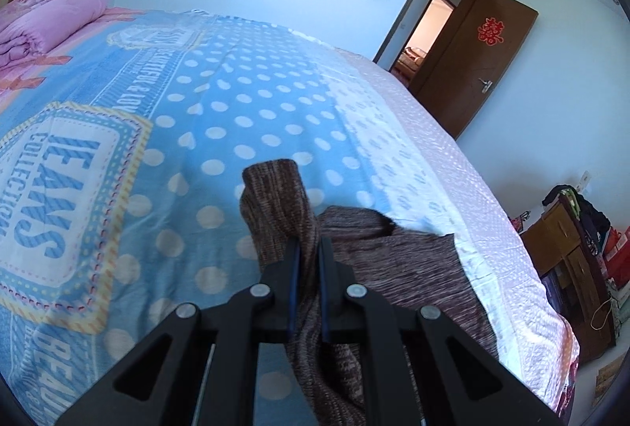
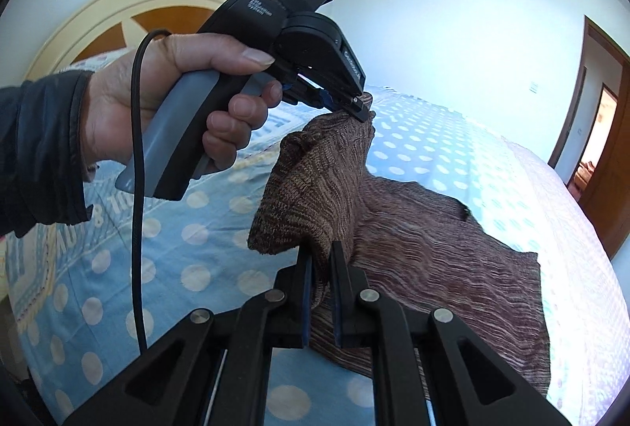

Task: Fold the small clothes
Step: 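Lift the held edge and fold the sweater over onto itself with both grippers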

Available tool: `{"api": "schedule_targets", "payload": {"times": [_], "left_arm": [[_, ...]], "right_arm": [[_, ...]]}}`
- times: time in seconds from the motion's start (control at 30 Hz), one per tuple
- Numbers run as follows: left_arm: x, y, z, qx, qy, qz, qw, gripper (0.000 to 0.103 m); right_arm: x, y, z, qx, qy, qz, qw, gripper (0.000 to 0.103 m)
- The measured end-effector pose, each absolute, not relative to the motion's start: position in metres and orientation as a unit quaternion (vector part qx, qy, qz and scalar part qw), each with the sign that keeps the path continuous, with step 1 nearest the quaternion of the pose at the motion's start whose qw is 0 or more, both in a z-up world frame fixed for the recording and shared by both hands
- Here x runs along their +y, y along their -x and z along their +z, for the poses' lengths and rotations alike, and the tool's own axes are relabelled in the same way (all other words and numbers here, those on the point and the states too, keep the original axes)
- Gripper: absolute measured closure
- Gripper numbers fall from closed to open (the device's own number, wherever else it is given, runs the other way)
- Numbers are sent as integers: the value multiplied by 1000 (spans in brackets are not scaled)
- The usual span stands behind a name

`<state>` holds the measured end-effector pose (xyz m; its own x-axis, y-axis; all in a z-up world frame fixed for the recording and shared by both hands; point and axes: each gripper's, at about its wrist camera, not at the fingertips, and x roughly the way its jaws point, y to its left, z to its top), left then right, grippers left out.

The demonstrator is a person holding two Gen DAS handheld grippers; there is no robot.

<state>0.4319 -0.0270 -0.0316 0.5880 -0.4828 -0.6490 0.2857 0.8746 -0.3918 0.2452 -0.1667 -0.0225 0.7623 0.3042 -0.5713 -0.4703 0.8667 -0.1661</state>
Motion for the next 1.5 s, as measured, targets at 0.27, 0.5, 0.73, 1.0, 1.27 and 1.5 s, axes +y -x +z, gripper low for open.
{"api": "schedule_targets", "payload": {"times": [0.27,0.5,0.73,1.0,1.27,1.5], "left_arm": [[-68,-434,-17,393,116,-243,879,94],[-103,-435,-9,392,107,-267,874,94],[-142,-437,-4,392,94,-295,866,94],[-181,-441,-14,406,86,-317,853,94],[-228,-440,-34,423,63,-333,840,94],[-259,-440,-55,445,51,-341,826,94]], "right_arm": [[-199,-240,-15,277,126,189,934,96],[-230,-240,-9,282,98,171,939,97],[-259,-241,-9,294,71,156,940,97],[-295,-240,-16,316,39,135,938,98],[-332,-243,-30,348,-7,118,930,98],[-358,-241,-46,379,-48,104,918,99]]}}
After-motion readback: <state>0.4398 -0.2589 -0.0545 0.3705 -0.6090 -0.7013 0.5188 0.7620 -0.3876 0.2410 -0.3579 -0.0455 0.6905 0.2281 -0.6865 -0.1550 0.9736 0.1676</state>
